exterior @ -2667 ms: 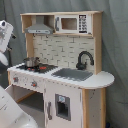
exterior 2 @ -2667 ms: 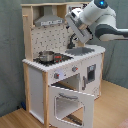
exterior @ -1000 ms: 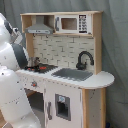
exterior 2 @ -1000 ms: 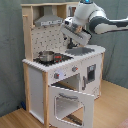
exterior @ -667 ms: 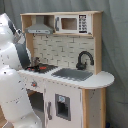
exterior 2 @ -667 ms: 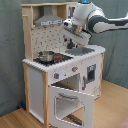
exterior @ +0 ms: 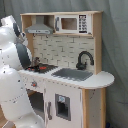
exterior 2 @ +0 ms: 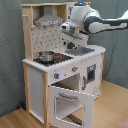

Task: Play with the kitchen

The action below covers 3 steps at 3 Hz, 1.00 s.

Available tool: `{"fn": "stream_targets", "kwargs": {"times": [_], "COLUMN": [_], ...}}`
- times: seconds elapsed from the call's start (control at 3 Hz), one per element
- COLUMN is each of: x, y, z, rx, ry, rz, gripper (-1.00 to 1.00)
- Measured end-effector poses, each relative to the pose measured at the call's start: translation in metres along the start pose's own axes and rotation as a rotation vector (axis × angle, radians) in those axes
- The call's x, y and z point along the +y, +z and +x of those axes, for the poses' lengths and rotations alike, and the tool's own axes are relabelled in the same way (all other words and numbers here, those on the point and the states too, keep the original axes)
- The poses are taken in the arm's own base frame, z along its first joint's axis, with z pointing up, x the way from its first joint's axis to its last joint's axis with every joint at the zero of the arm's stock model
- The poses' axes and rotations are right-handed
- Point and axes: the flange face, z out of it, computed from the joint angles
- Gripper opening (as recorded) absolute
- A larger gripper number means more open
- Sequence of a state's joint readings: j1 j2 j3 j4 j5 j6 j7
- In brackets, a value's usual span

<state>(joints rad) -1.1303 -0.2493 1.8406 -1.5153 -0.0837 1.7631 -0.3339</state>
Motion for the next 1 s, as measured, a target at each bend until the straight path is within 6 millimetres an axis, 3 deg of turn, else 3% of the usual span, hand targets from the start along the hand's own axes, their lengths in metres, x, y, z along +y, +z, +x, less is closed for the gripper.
{"fn": "stream_targets", "kwargs": {"times": [1.0], "x": [0.020], "y": [0.030], "z": [0.014], "rx": [-0.023], "ry": [-0.073], "rz": [0.032], "gripper": [1.00]}}
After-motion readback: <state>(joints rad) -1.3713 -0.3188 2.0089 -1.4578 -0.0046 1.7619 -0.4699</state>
